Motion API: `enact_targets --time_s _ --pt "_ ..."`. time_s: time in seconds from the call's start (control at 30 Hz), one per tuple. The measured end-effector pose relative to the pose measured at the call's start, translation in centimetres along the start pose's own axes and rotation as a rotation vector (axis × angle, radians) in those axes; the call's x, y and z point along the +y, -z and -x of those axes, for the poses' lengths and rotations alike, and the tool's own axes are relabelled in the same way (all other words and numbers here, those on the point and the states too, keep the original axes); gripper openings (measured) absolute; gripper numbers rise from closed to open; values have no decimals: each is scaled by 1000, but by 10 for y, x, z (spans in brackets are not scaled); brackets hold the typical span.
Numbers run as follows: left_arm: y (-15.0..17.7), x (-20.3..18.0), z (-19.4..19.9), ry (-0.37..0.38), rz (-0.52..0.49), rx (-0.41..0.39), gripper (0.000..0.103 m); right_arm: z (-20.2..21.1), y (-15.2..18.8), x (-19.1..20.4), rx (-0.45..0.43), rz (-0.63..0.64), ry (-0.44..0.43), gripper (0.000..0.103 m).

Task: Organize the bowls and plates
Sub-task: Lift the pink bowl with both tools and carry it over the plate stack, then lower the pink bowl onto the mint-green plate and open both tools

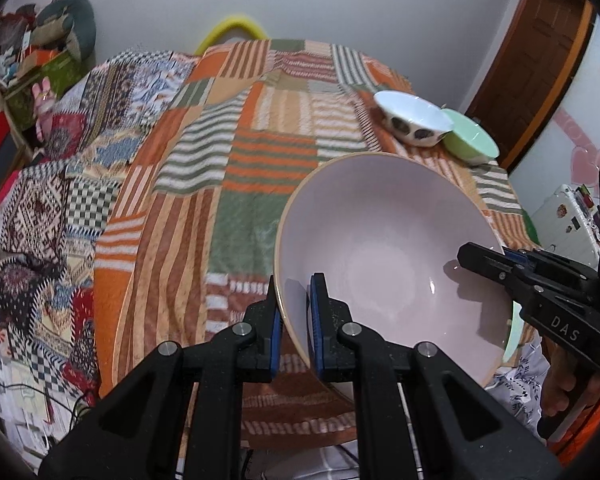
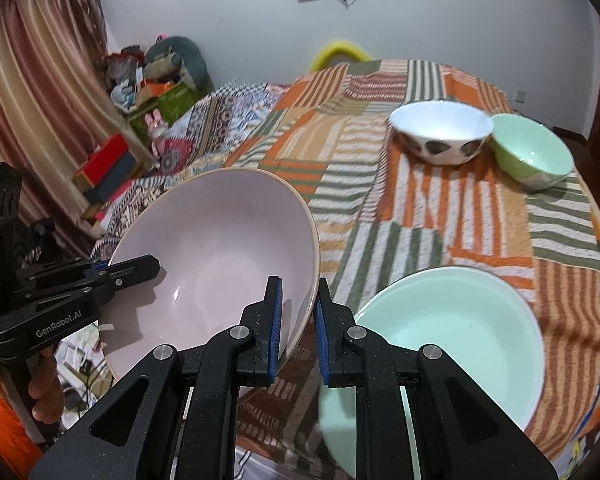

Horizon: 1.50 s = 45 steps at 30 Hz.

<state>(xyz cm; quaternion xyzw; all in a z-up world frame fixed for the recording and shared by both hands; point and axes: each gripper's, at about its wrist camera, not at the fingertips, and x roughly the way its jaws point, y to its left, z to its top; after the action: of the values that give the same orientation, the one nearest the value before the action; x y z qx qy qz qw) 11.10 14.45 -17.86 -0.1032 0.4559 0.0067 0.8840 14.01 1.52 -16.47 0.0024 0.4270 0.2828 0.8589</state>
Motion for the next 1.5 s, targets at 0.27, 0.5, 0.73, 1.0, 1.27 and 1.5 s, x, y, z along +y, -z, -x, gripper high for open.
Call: enact_targets --time_s 0.27,0.5,0.73,1.0,1.27,1.5 --pt "9 14 -26 -10 21 62 11 -29 11 3 84 -13 -7 14" --pt "16 19 -49 -7 33 119 11 -47 19 -1 142 -16 2 14" --pt "21 23 -63 0 41 146 11 -58 22 -6 169 -17 14 14" --pt "25 30 -69 10 92 155 12 -60 21 -1 167 17 6 17" --pt "28 29 -60 -26 91 156 27 -52 17 0 158 22 3 21" --pt "28 29 -32 -63 88 103 38 -33 14 -1 120 25 4 24"
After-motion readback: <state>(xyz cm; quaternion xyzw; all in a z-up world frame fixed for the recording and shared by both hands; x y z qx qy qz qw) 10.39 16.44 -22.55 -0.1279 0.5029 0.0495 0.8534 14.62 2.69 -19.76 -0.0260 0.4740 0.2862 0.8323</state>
